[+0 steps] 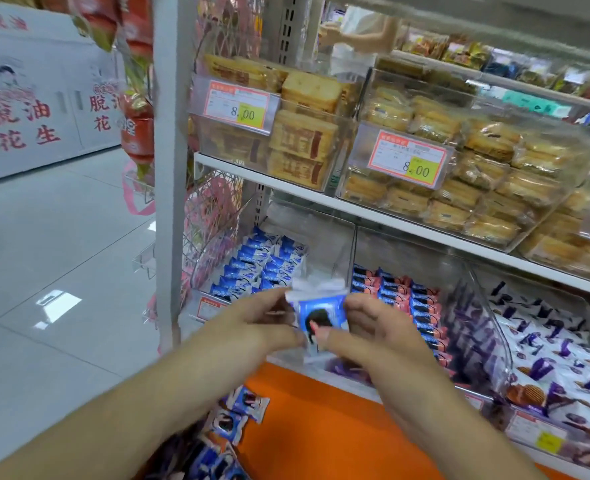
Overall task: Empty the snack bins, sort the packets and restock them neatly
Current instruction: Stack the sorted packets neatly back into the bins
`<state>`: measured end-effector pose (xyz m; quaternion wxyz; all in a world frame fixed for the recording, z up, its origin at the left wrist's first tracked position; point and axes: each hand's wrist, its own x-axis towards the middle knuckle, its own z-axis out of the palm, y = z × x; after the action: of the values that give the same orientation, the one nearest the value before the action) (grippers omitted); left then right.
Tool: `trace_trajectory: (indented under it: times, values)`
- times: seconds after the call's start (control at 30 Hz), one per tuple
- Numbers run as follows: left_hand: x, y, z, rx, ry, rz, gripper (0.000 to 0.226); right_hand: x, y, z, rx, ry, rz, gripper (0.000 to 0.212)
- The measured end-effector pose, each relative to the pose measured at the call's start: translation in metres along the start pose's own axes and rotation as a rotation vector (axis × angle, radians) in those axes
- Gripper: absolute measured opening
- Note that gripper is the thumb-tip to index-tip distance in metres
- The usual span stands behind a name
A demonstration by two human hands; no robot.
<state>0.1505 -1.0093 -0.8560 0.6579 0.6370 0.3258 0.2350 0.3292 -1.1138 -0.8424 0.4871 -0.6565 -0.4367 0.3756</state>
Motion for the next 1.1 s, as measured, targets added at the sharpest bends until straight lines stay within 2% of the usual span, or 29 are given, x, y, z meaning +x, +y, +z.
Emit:
trace_trajectory:
  times: [0.07,0.17,0.2,0.27,0.37,0.47,0.6,0.77,0.97,1.1]
  values:
    - [0.013,-0.005,-0.028,0.165,0.102,0.073,0.054,0.030,-0.011,0.001,-0.058,0.048,-0.019,0.026]
    - [0.026,-0.024,-0.070,0.695,0.242,0.181,0.061,0.086,-0.018,0.006,-0.222,0.089,-0.001,0.033]
    - [0.029,-0.032,-0.081,0.836,0.255,0.205,0.062,0.103,-0.018,0.008,-0.297,0.073,0.013,0.039]
    - [0.031,-0.046,-0.091,0.959,0.221,0.195,0.063,0.130,-0.017,0.016,-0.428,0.009,0.064,0.046]
    - [0.035,-0.061,-0.096,1.040,0.149,0.188,0.063,0.157,-0.006,0.030,-0.627,-0.119,0.134,0.044]
    - [0.037,-0.064,-0.099,1.061,0.160,0.197,0.063,0.172,0.016,0.041,-0.777,-0.217,0.181,0.049]
    - [0.040,-0.067,-0.101,1.048,0.186,0.202,0.062,0.178,0.032,0.050,-0.851,-0.269,0.183,0.047]
    - [0.039,-0.068,-0.101,1.045,0.191,0.203,0.064,0.173,0.036,0.055,-0.882,-0.276,0.176,0.059]
    - [0.039,-0.068,-0.100,1.039,0.199,0.214,0.063,0.175,0.041,0.045,-0.741,-0.202,0.235,0.028]
    - [0.038,-0.068,-0.100,1.041,0.201,0.210,0.064,0.171,0.042,0.049,-0.863,-0.185,0.166,0.021]
